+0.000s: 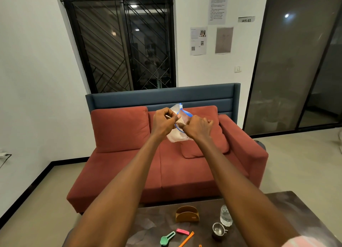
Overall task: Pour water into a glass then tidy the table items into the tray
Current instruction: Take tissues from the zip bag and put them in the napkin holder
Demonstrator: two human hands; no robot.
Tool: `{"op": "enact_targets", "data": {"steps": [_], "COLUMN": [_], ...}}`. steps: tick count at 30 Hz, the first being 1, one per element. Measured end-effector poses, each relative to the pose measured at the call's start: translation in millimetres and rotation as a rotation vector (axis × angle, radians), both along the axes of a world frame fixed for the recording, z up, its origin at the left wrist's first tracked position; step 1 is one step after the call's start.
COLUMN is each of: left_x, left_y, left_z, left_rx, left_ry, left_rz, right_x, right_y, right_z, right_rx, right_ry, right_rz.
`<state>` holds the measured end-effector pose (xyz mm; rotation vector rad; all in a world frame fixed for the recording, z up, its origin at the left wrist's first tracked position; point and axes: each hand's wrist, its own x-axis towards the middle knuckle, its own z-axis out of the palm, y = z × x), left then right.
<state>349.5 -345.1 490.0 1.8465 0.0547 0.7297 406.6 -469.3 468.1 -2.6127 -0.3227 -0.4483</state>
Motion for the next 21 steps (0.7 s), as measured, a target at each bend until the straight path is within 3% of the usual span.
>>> {"op": "enact_targets", "data": {"steps": [9,21], "left_x": [-20.5,-45.5], "left_y": [17.0,47.6], "left_z": [2.1,-14.0], "left_rx": [0.013,-0.005], "left_ry": [0.012,0.036], "left_rz": [-0.036,-0.065], "right_x": [-7.7,-23.0], "right_y": [26.8,60.9], "right_z": [-2.4,-17.5], "right_rx": [0.101,-0.02], "right_ry": [0.096,0.059], "right_rz": [-0.005,0.151]}}
